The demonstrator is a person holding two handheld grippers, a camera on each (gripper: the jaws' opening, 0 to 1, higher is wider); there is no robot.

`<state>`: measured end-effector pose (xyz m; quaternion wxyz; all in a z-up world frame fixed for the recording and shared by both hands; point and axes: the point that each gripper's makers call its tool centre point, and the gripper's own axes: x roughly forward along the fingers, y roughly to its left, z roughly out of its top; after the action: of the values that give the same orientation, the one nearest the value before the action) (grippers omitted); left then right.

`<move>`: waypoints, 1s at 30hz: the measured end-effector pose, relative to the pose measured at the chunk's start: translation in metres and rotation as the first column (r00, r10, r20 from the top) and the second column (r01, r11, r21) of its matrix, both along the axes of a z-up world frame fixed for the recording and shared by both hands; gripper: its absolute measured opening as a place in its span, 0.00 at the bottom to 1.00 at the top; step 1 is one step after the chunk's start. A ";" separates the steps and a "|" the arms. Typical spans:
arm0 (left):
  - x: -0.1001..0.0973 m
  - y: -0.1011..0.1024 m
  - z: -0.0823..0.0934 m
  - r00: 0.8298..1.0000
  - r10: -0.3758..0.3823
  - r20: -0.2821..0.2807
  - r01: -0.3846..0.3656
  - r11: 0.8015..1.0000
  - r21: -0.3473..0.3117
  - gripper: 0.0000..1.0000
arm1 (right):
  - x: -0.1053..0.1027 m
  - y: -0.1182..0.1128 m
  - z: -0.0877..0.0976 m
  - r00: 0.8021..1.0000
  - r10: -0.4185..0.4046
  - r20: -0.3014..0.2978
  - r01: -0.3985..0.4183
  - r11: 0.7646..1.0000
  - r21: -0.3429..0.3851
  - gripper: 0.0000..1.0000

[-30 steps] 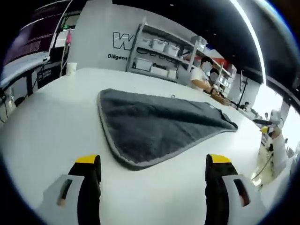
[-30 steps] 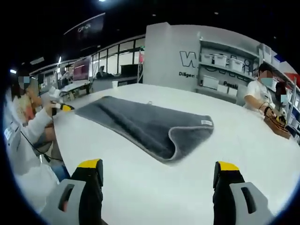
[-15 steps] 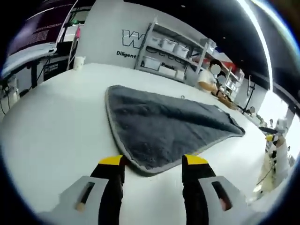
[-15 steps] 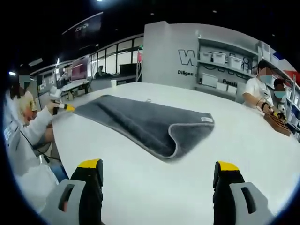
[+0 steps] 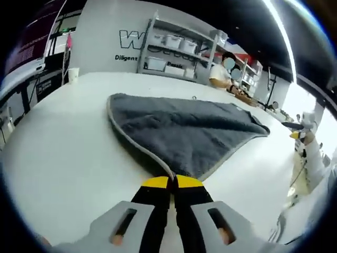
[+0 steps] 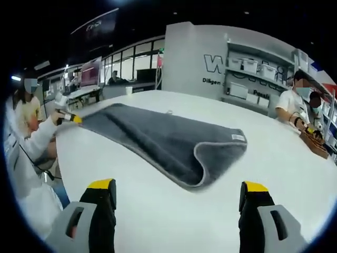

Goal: Open the folded towel by lifting each exposed corner and separating the folded layers until the towel lies flat within the target outline without major curled edges

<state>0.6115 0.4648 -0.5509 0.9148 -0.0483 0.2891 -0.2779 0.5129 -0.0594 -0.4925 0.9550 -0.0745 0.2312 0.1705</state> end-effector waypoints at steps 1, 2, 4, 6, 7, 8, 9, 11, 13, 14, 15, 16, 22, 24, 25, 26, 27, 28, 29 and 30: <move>-0.002 0.003 0.001 1.000 -0.003 -0.004 0.003 1.000 -0.001 0.02 | 0.000 0.000 0.000 1.000 0.000 0.000 0.000 1.000 0.000 0.98; -0.005 0.006 0.002 1.000 -0.003 -0.010 0.003 1.000 0.003 0.02 | 0.001 0.001 0.000 1.000 0.000 0.000 0.000 1.000 -0.001 0.98; -0.008 0.018 0.001 1.000 0.011 -0.012 -0.010 0.999 0.053 0.02 | 0.003 0.001 0.000 1.000 -0.003 0.000 0.003 1.000 -0.002 0.98; -0.010 0.027 0.000 1.000 0.024 -0.014 -0.023 0.996 0.086 0.02 | 0.004 0.003 -0.001 1.000 -0.002 0.001 0.002 1.000 -0.004 0.98; -0.011 0.029 0.000 1.000 0.027 -0.016 -0.025 0.996 0.087 0.02 | 0.005 0.004 -0.001 1.000 0.000 0.001 0.000 1.000 -0.006 0.98; -0.011 0.032 -0.001 0.999 0.031 -0.019 -0.029 0.995 0.090 0.02 | 0.005 0.005 -0.001 1.000 0.002 0.000 -0.002 1.000 -0.007 0.98; -0.012 0.035 -0.003 0.999 0.037 -0.024 -0.034 0.995 0.092 0.02 | 0.006 0.006 -0.001 1.000 0.003 0.000 -0.003 1.000 -0.007 0.98; -0.015 0.037 -0.004 0.999 0.037 -0.039 -0.034 0.996 0.084 0.02 | 0.006 0.008 0.000 1.000 0.005 0.001 -0.005 1.000 -0.006 0.98; -0.019 0.036 -0.007 0.998 0.033 -0.051 -0.030 0.997 0.071 0.02 | 0.006 0.010 0.001 1.000 0.010 0.006 -0.010 1.000 -0.008 0.97; -0.022 0.033 -0.008 0.998 0.026 -0.053 -0.023 0.997 0.072 0.03 | 0.006 0.010 0.001 1.000 0.010 0.006 -0.010 1.000 -0.009 0.97; -0.024 0.033 -0.008 0.998 0.023 -0.051 -0.019 0.997 0.072 0.05 | 0.007 0.010 0.001 1.000 0.008 0.006 -0.008 1.000 -0.012 0.97; -0.025 0.033 -0.008 0.998 0.026 -0.049 -0.023 0.997 0.071 0.08 | 0.008 0.010 0.001 1.000 0.007 0.006 -0.007 1.000 -0.016 0.97; -0.032 0.047 0.017 0.993 0.106 0.044 -0.109 0.993 0.053 0.31 | 0.015 0.011 0.005 1.000 0.004 0.008 -0.004 0.999 -0.047 0.97; -0.034 0.046 0.030 0.989 0.115 0.094 -0.120 0.992 0.046 0.40 | 0.020 0.012 0.008 1.000 0.004 0.020 -0.002 0.998 -0.066 0.97; -0.035 0.045 0.035 0.987 0.113 0.110 -0.119 0.992 0.048 0.45 | 0.024 0.012 0.011 1.000 -0.001 0.027 0.003 0.997 -0.074 0.97; -0.037 0.042 0.040 0.987 0.107 0.119 -0.114 0.992 0.046 0.51 | 0.027 0.013 0.012 0.999 0.000 0.033 0.003 0.997 -0.082 0.97; -0.038 0.039 0.045 0.986 0.093 0.138 -0.100 0.994 0.043 0.55 | 0.030 0.014 0.012 0.999 0.000 0.038 0.003 0.996 -0.091 0.96; -0.039 0.035 0.050 0.984 0.084 0.154 -0.091 0.995 0.036 0.59 | 0.034 0.015 0.012 0.999 -0.004 0.038 0.008 0.995 -0.102 0.95; -0.040 0.033 0.053 0.983 0.082 0.163 -0.089 0.996 0.032 0.64 | 0.035 0.015 0.012 0.999 -0.005 0.038 0.009 0.994 -0.107 0.94; -0.041 0.027 0.058 0.980 0.068 0.185 -0.076 0.997 0.034 0.68 | 0.040 0.015 0.010 0.999 -0.006 0.035 0.011 0.992 -0.129 0.92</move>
<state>0.5704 0.4922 -0.4934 0.9479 -0.0140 0.2071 -0.2418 0.5531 -0.0442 -0.4828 0.9527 -0.1380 0.2256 0.1497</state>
